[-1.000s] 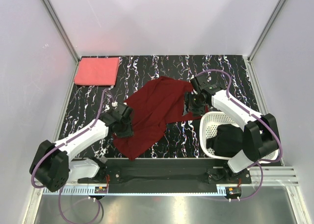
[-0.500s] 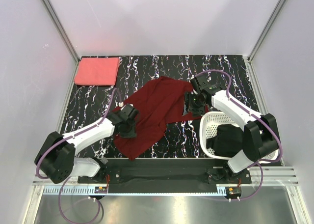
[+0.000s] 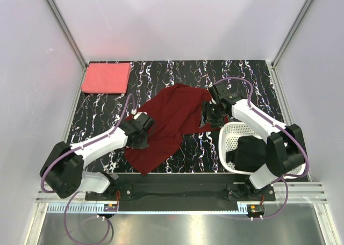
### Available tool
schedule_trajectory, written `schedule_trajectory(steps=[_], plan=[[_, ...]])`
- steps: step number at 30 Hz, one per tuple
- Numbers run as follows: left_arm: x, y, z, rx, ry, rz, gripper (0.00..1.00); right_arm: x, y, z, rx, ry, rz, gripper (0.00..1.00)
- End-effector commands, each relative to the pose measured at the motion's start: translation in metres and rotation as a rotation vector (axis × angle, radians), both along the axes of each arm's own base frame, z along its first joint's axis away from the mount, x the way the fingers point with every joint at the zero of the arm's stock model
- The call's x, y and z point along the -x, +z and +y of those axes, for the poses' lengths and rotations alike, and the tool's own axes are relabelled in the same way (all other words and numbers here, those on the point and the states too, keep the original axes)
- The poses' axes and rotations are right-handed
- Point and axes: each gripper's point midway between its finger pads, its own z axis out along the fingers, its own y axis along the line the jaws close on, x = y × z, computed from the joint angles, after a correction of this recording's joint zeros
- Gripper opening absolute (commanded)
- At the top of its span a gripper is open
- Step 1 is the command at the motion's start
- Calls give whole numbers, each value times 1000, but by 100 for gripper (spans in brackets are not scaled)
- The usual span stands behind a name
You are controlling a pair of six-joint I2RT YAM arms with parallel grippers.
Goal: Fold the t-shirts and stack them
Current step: Flatten the tshirt out
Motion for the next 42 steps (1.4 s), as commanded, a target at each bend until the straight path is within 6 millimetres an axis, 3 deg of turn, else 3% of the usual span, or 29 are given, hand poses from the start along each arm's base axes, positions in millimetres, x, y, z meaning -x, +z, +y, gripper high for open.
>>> schedule_trajectory(steps=[1, 4, 13, 16, 19, 20, 24, 28, 30, 33, 35, 36, 39, 42], plan=[[-15, 28, -5, 7, 13, -78, 13, -3, 10, 2, -31, 0, -34, 61], [-12, 37, -8, 31, 7, -79, 0, -3, 11, 2, -32, -1, -33, 61], [-8, 70, -12, 99, 3, -113, 0, -11, 17, 2, -21, -7, -40, 62], [-6, 94, -10, 125, 18, -144, 0, -14, 16, 0, -5, -11, -36, 62], [-7, 139, -19, 245, 20, -234, 0, -17, 17, 0, 2, -7, -36, 62], [-7, 145, -21, 271, 18, -250, 0, -18, 16, 1, -1, -7, -35, 62], [-5, 140, -7, 212, 19, -260, 0, -21, 15, 5, -16, -3, -30, 62], [11, 84, -20, 232, -31, -120, 0, -22, 13, 8, -33, -3, -20, 63], [16, 77, -29, 266, -41, -85, 0, -20, 13, 10, -36, 1, -6, 63], [16, 82, -49, 378, -79, -99, 0, -15, 12, 7, -33, 3, -7, 63], [17, 103, -80, 537, -188, -119, 0, -12, 12, 4, -22, 6, -6, 63], [17, 122, -98, 638, -249, -158, 0, -8, 10, 3, -19, 9, 2, 63], [16, 137, -112, 779, -280, -212, 0, -4, 8, 0, -20, 0, 5, 63], [22, 137, -123, 962, -304, -186, 0, -2, 10, 1, -29, -6, 5, 63]])
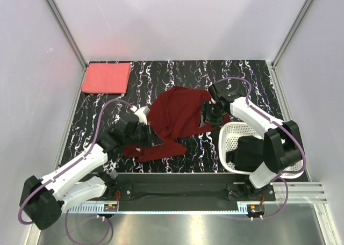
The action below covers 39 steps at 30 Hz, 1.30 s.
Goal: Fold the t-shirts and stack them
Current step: Flatten the tshirt out
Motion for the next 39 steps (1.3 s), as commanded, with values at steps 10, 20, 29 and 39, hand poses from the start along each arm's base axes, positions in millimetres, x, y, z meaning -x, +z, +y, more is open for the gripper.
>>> schedule_trajectory(steps=[10, 20, 29, 39], plan=[[-11, -70, 32, -228, 46, 198, 10, -2, 17, 5, -48, -10, -32, 63], [-11, -33, 19, -75, 5, 44, 46, 2, 32, 49, -179, 39, -3, 67], [-8, -44, 30, -169, 47, 83, 50, 10, 30, 48, -176, 33, -7, 66], [-5, -48, 22, -177, 43, 94, 42, 14, 26, 43, -157, 39, -7, 66]])
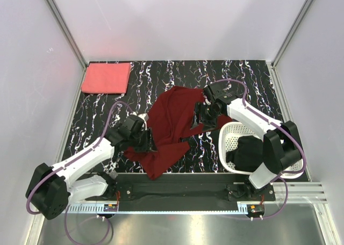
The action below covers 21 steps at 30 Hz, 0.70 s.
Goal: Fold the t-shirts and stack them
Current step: Flatten the tshirt out
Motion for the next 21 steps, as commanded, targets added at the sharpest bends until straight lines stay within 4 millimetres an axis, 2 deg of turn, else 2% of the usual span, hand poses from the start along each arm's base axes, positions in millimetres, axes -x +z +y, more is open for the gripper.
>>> schedule_trajectory(steps=[1, 7, 12, 13, 14, 15, 18, 19, 21], plan=[[-9, 13, -15, 40, -2, -44, 40, -3, 15, 3, -21, 10, -55, 66], [-8, 10, -17, 23, -10, -33, 33, -4, 14, 4, -24, 9, -54, 66], [-17, 9, -12, -34, 3, -55, 29, -3, 12, 3, -19, 9, -49, 66], [-18, 8, -12, -41, 3, -52, 26, -3, 12, 4, -19, 10, -49, 66], [-19, 8, -12, -47, 1, -53, 16, -3, 12, 3, -17, 11, -47, 66], [-22, 9, -10, -61, 12, -61, 9, -4, 12, 2, -13, 9, -50, 66], [-29, 20, -3, -93, 35, -98, 0, -4, 9, 0, 1, 15, -51, 66], [-32, 30, -3, -89, 41, -119, 0, -4, 6, 0, 9, 14, -42, 66], [-34, 44, 9, -115, 76, -172, 0, -8, 5, -1, 22, 12, -49, 66]])
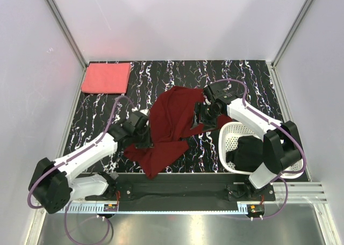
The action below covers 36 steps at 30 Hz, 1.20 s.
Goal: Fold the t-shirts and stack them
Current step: Flatten the tshirt out
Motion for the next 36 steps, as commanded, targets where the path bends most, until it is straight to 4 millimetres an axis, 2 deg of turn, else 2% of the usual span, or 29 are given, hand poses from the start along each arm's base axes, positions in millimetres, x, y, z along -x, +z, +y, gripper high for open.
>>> schedule_trajectory(steps=[1, 2, 3, 4, 5, 7, 8, 9, 10, 14, 15, 16, 18, 20, 21, 22, 23, 24, 25, 26, 28, 29, 30, 31, 32, 33, 34, 35, 36], plan=[[-22, 50, 11, -17, 48, -174, 0, -9, 0, 0, 30, 8, -33, 66], [-18, 54, 21, -55, 56, -172, 0, -15, 0, 1, 37, -1, -41, 66], [-24, 67, 33, -86, 93, -225, 0, -22, -4, -3, 72, -27, -50, 65], [-26, 75, 42, -121, 119, -245, 0, -25, -16, -7, 114, -41, -23, 64], [-31, 91, 62, -192, 189, -287, 0, -38, -25, -11, 173, -76, -30, 61], [-36, 103, 81, -265, 260, -314, 0, -50, -35, -17, 231, -114, -37, 55], [-39, 115, 100, -330, 343, -341, 0, -60, -37, -15, 234, -136, -50, 50], [-41, 117, 107, -367, 377, -341, 0, -67, -51, -22, 297, -159, -54, 44], [-43, 123, 113, -388, 414, -352, 0, -73, -54, -24, 315, -172, -61, 41], [-47, 146, 140, -469, 548, -415, 0, -99, -71, -14, 338, -168, -78, 38], [-51, 156, 143, -463, 566, -439, 0, -99, -89, -11, 360, -152, -42, 38], [-52, 162, 151, -479, 591, -448, 0, -107, -84, -3, 350, -142, -49, 36], [-55, 176, 166, -527, 633, -478, 0, -109, -97, 14, 340, -102, -28, 35], [-57, 195, 184, -588, 669, -506, 0, -118, -84, 51, 287, -57, -71, 36], [-57, 198, 189, -610, 676, -509, 0, -114, -93, 67, 261, -25, -45, 36], [-56, 201, 197, -637, 688, -504, 0, -118, -75, 99, 192, 17, -75, 36], [-56, 200, 202, -675, 685, -498, 0, -114, -69, 119, 135, 44, -53, 37], [-56, 198, 205, -693, 686, -489, 0, -113, -73, 131, 124, 61, -36, 38], [-56, 191, 208, -722, 676, -473, 0, -114, -49, 153, 78, 86, -69, 39], [-57, 186, 209, -740, 666, -461, 0, -115, -41, 159, 57, 94, -76, 42], [-63, 177, 205, -736, 647, -456, 0, -115, -24, 150, 76, 80, -81, 47], [-64, 165, 199, -726, 600, -428, 0, -124, -7, 127, 121, 50, -120, 56], [-66, 159, 194, -707, 582, -417, 0, -121, -2, 109, 161, 37, -119, 60], [-71, 156, 187, -675, 570, -420, 0, -109, -16, 84, 226, 33, -79, 63], [-72, 144, 176, -624, 526, -391, 0, -110, 7, 60, 220, -15, -102, 64], [-74, 139, 169, -599, 504, -382, 0, -102, 6, 46, 224, -39, -78, 64], [-78, 138, 161, -561, 489, -389, 0, -82, -16, 28, 245, -79, 3, 64], [-78, 131, 154, -526, 467, -370, 0, -74, -1, 19, 209, -113, -7, 62], [-80, 128, 150, -510, 464, -362, 0, -58, -19, 9, 232, -133, 28, 58]])
